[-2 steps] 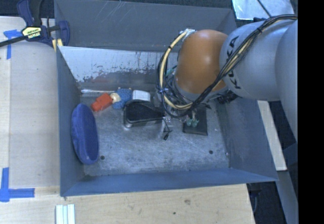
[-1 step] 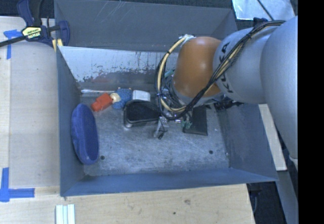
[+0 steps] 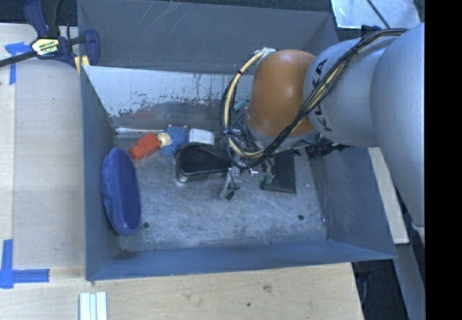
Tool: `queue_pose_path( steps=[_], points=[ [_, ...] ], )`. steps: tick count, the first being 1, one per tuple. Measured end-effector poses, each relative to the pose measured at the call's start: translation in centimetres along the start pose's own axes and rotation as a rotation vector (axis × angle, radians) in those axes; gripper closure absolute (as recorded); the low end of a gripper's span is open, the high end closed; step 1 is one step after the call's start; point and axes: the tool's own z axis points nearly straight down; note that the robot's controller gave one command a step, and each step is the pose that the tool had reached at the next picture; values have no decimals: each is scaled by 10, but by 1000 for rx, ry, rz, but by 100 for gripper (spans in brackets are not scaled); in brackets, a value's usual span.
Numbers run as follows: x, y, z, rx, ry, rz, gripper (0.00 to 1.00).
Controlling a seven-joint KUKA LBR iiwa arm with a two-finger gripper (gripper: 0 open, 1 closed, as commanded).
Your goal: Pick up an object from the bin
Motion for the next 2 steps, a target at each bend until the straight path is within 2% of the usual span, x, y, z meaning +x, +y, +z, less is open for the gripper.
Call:
queue_pose_path(
  steps=[1,2],
  points=[
    [0,-1,0,1,1,1,100],
    [0,-2,-62,2,5,2,100]
  ],
)
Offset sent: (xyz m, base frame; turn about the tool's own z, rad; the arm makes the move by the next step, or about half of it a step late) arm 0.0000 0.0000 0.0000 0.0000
